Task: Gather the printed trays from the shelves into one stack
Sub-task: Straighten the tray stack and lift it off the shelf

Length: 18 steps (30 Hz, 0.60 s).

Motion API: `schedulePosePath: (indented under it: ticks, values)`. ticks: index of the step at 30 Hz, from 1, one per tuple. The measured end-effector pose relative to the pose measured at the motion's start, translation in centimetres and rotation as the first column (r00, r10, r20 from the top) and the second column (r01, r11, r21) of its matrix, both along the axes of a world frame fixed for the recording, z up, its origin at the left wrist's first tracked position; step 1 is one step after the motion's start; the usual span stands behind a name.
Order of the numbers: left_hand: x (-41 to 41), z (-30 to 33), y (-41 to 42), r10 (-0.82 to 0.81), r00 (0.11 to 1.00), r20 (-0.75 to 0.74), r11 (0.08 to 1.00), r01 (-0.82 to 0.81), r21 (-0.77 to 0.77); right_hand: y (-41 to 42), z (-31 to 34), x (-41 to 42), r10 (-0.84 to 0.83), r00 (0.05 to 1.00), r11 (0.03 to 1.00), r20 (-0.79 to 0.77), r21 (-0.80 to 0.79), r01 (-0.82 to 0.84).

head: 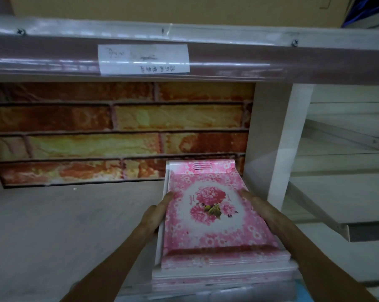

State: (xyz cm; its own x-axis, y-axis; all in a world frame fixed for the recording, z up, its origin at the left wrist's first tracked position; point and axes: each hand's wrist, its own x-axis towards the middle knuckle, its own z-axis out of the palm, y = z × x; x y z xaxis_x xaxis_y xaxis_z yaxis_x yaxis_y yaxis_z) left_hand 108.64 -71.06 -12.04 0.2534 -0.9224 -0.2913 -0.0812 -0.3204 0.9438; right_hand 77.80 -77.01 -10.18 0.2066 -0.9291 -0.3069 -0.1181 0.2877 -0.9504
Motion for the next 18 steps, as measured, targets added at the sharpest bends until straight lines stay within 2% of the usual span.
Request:
schedulePosePath:
  ticks: [9, 13, 18]
  values:
    - [0.9, 1.6, 2.4, 0.014, 0.998, -0.065, 0.986, -0.025, -0.167, 3.0, 0.8, 1.3, -0.094, 0.994, 0.979, 0.064, -0.176, 0.104]
    - [2.0, 3.1, 5.8, 0.079, 0.995, -0.063, 0.965, -0.092, -0.246, 5.4, 0.9, 2.7, -0.061, 0.991, 0.970, 0.121, -0.226, 0.087]
    - [3.3, 4.4, 12.7, 0.201, 0.978, -0.054, 0.928, -0.208, -0.308, 9.6, 2.0, 5.2, 0.010, 0.995, 0.964, 0.099, -0.265, 0.016]
